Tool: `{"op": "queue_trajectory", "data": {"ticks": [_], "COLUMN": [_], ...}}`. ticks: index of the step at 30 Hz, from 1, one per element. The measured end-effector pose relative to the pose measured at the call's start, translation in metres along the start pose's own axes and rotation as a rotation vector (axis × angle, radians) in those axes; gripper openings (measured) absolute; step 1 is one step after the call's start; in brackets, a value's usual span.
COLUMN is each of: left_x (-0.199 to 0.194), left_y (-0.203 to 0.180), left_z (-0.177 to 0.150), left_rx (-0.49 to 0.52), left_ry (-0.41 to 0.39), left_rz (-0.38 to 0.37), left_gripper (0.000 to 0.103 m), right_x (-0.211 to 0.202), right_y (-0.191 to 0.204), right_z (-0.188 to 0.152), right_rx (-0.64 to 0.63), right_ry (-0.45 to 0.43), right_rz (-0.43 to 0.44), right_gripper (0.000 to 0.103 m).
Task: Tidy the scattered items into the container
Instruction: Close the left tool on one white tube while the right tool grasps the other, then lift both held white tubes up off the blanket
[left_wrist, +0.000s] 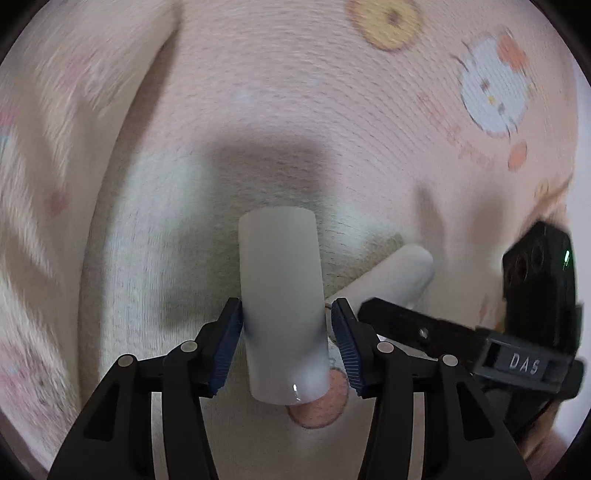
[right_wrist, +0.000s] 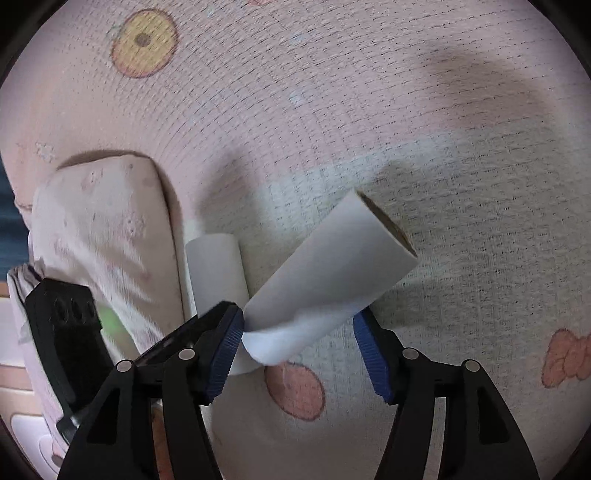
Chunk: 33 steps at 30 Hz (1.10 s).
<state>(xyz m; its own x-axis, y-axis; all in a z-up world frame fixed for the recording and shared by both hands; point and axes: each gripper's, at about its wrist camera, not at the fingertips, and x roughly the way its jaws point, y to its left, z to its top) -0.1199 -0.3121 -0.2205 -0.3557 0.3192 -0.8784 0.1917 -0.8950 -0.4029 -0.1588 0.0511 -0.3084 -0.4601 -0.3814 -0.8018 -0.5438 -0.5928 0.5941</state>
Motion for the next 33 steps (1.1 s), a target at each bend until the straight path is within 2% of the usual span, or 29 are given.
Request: {"op": "queue_trajectory", "data": {"ticks": [2, 7, 9, 11, 17, 21, 24, 28, 33], "left_x": [-0.001, 0.002, 0.002, 0.004, 0.010, 0.015, 0.009, 0.005, 0.003], "left_y": [-0.004, -0.020, -0.023, -0.026, -0.031, -0.039, -0.037, -0.032, -0.016], "left_z": [0.002, -0.001, -0.007, -0.008, -0.005, -0.007, -0.008, -0.014, -0.013], "left_rx": [0.040, 0.125, 0.145, 0.157, 0.137, 0.169, 0.196, 0.191, 0.142], "left_ry": [-0.018, -0.003, 0.014, 0.017, -0.007, -0.006, -0.014, -0.017, -0.013], "left_rz": [0.029, 0.013, -0.013, -0.006, 0.046, 0.067, 0.088, 0.090, 0.073], "left_gripper": [0.050, 0.049, 0.050, 0.050, 0.049, 0.049, 0.049, 0.049, 0.049], "right_x": [-0.002, -0.004, -0.001, 0.000, 0.001, 0.000, -0.003, -0.005, 0.002], "right_y": [0.003, 0.015, 0.017, 0.019, 0.022, 0.024, 0.026, 0.029, 0.038], "right_z": [0.002, 0.003, 0.003, 0.003, 0.007, 0.007, 0.006, 0.005, 0.008], "right_rx": [0.004, -0.019, -0.047, -0.064, -0.086, -0.119, -0.160, -0.239, -0.360], "right_ry": [-0.015, -0.090, -0.086, -0.086, -0.094, -0.109, -0.135, -0.128, -0.073], "right_rz": [-0.020, -0.134, -0.167, -0.179, -0.200, -0.224, -0.270, -0.326, -0.410], "right_gripper": [0.060, 0.060, 0.060, 0.060, 0.060, 0.057, 0.052, 0.048, 0.047]}}
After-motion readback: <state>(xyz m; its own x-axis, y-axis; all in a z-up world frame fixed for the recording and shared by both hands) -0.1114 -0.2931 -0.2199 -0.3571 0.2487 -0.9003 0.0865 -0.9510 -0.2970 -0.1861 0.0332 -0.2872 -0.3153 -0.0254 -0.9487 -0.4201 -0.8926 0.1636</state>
